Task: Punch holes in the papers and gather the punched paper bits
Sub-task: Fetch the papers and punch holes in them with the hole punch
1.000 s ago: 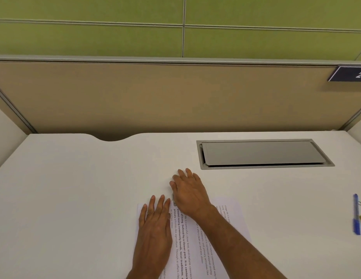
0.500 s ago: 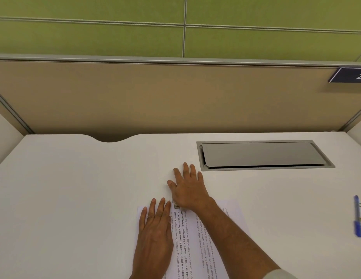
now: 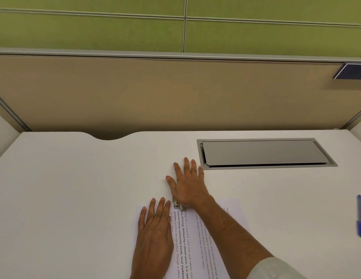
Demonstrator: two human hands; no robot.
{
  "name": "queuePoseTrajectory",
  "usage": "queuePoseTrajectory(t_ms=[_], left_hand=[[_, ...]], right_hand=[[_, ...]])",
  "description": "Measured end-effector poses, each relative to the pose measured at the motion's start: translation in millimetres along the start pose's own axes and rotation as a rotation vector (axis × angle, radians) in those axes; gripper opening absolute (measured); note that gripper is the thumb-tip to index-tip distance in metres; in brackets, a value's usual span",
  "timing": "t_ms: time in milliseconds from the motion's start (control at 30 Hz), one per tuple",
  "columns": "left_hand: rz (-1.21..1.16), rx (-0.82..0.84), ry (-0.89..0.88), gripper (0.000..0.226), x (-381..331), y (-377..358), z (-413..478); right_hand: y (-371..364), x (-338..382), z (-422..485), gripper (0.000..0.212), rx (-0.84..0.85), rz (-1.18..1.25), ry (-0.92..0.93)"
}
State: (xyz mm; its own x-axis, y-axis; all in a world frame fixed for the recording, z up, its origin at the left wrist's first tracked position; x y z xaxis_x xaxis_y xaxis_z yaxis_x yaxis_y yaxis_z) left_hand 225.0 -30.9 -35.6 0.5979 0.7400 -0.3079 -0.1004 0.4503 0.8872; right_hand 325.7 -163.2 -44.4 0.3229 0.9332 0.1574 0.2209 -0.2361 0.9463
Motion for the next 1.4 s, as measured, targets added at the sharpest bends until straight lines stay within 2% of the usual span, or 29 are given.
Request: queuePoseTrajectory(t_ms=[300,667,900,1033,1133,1233,1300,1400], left_hand=[[0.095,-0.090,-0.029,0.077,5,-9,-1],[0.058,-0.146,-0.038,0.080,1,-3,-1],[0.039,-0.114,-0.065,0.084,1,-5,-1],[0.014,-0.059,-0.054,0.080,-5,-1,-5],[0.009,-0.018,-0.008,0.058,-6,3,-10],[-0.013,0.021,0.025,0.056,-5,2,-12],[-0.027,0.035,0.027,0.054,-4,0,-14],[-0.028,0.058,0.027,0.051,-4,-3,-15]], right_hand=[[-5,0,1,0.071,-0.069,-0.023,0.017],[-8,1,3,0.072,-0.088,-0.038,0.039],[-2,2,1,0.070,-0.058,-0.031,0.039],[23,2,-14,0.067,-0.074,0.099,0.036],[57,-22,-36,0.060,-0.198,0.456,-0.108],[73,-77,-72,0.043,-0.358,0.780,-0.388],[68,-111,-98,0.038,-0.358,0.796,-0.547],[51,-143,-128,0.045,-0.250,0.653,-0.694]])
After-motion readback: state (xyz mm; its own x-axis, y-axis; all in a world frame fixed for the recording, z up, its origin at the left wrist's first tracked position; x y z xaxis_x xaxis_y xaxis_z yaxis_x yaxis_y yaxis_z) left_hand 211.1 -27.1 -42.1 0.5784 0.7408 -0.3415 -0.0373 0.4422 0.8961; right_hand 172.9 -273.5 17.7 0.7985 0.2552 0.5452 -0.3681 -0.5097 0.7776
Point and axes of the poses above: each hand's wrist, its own z-axis towards the middle knuckle, its own y-axis out of the back of the hand, x = y × z, the point moved 5 cm from there along z, towards the middle knuckle, and after that the axes turned 15 degrees about -y, right-handed, at the moved point
